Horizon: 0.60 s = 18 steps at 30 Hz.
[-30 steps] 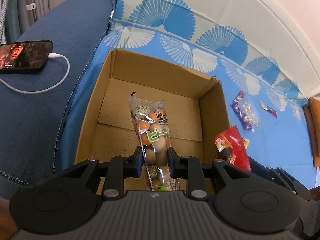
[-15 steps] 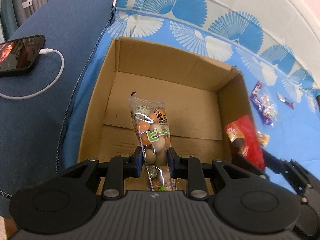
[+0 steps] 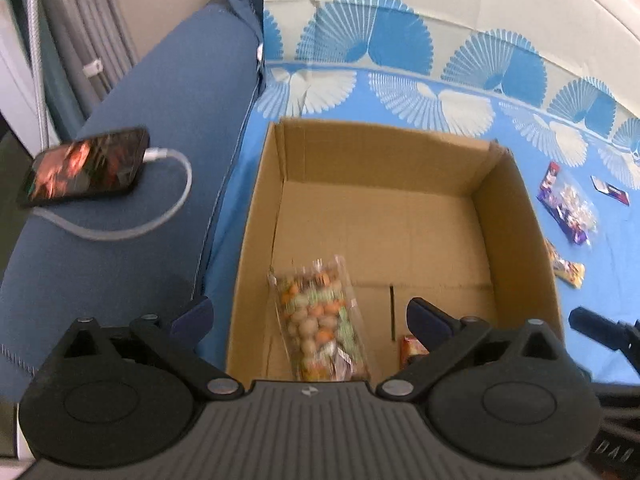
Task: Organize snacks
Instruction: 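Open both tools to drop the peanut bag and red pouch into the box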
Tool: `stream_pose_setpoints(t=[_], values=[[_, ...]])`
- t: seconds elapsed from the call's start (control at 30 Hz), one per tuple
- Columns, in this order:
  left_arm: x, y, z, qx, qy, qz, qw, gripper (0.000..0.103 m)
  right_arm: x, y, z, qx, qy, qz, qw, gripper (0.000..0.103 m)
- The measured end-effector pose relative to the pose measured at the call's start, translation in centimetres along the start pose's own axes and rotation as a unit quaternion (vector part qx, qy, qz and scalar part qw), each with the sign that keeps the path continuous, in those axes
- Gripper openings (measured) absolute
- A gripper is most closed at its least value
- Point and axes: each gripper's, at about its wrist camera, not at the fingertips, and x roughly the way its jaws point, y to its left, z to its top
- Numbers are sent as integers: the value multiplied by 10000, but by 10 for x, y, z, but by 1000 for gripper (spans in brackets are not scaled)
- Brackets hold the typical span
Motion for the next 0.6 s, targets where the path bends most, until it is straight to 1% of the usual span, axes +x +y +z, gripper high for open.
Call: stream_pose_setpoints(t=[0.07, 0.13, 0.27, 0.4, 0.6], values=[[-10, 0, -10, -104, 94, -66, 9999, 103, -10, 4, -8, -25, 104, -56, 9999, 90], [-20, -1, -20, -151, 108, -109, 9998, 103, -22, 9, -18, -66, 189, -61, 9998, 91], [-42, -2, -43, -146, 94, -2, 9998, 103, -48, 20, -34, -267, 187, -115, 9994, 93], [-58, -4, -68, -60, 72, 174, 9998, 103, -73, 32, -44, -461, 15, -171, 9988, 95], [-78, -3, -101, 12, 27, 251, 9997, 103, -104, 43, -54, -642, -287, -163, 9974, 96]])
